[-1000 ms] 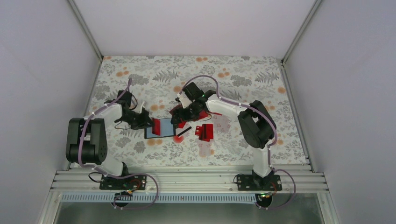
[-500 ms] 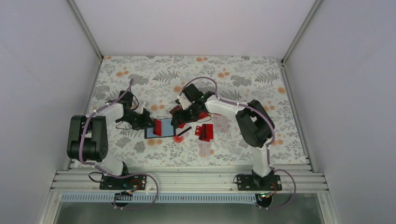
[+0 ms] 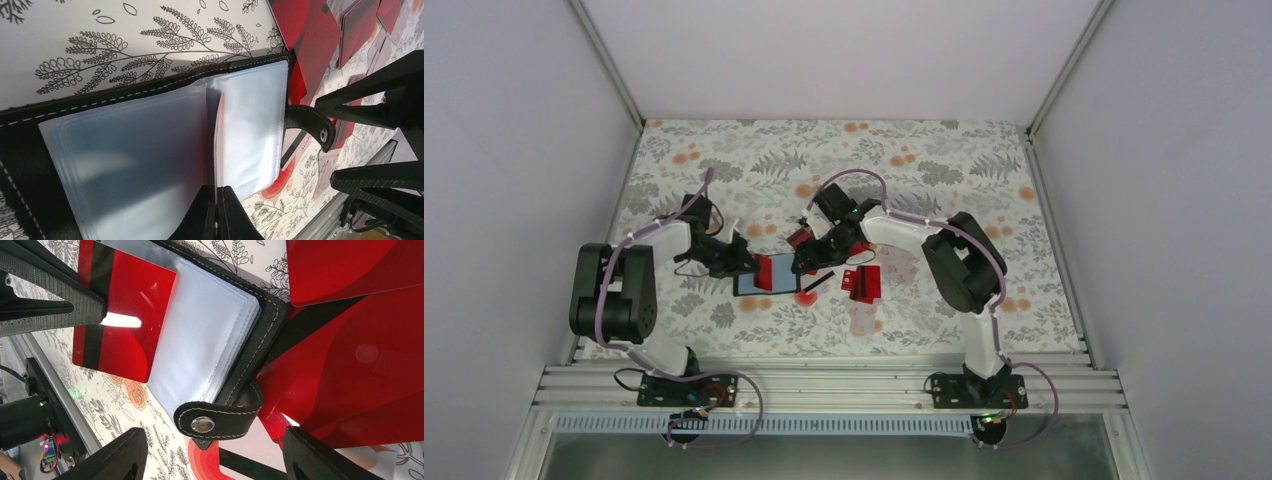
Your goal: Put the credit cards into the card holder
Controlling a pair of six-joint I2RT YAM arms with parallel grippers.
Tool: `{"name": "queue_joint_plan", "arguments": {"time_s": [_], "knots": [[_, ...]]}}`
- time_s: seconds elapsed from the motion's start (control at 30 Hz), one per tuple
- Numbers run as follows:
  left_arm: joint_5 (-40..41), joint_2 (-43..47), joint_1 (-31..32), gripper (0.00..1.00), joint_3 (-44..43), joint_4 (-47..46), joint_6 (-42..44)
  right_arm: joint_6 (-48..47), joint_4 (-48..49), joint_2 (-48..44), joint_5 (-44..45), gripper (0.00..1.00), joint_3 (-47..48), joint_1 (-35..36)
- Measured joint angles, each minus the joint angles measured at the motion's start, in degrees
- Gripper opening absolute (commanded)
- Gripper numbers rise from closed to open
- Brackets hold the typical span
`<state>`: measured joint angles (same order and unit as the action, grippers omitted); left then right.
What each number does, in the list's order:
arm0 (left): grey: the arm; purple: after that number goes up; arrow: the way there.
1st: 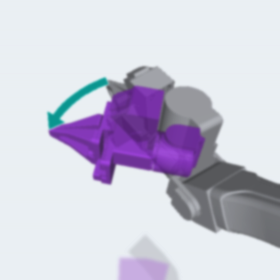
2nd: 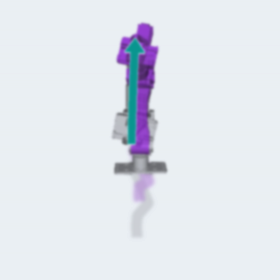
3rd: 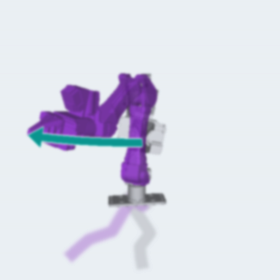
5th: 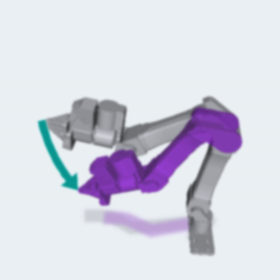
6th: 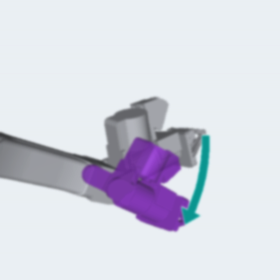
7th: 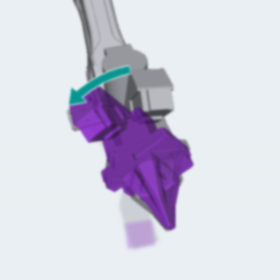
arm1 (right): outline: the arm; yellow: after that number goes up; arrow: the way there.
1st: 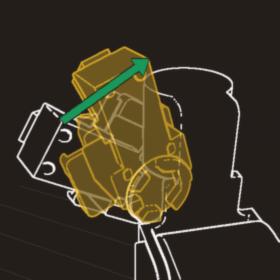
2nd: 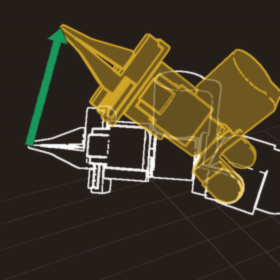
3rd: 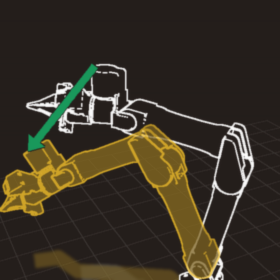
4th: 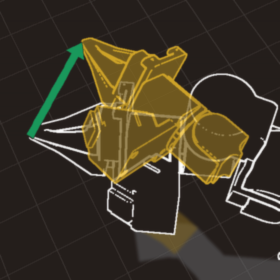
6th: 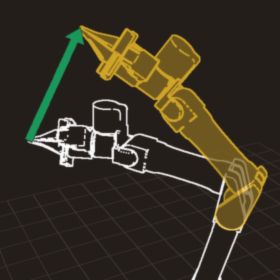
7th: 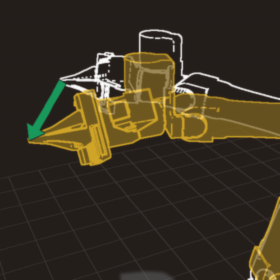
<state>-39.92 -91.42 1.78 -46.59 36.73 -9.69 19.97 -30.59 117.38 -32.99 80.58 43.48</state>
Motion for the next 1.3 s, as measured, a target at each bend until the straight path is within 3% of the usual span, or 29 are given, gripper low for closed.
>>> {"name": "queue_joint_plan", "arguments": {"time_s": [1.3], "knots": [[3.87, -0.81, 1.99, 0.02, -1.18, -0.46, 0.02, 0.00, 0.42, 0.68, -0.94, 0.68, -0.63, 0.00]]}}
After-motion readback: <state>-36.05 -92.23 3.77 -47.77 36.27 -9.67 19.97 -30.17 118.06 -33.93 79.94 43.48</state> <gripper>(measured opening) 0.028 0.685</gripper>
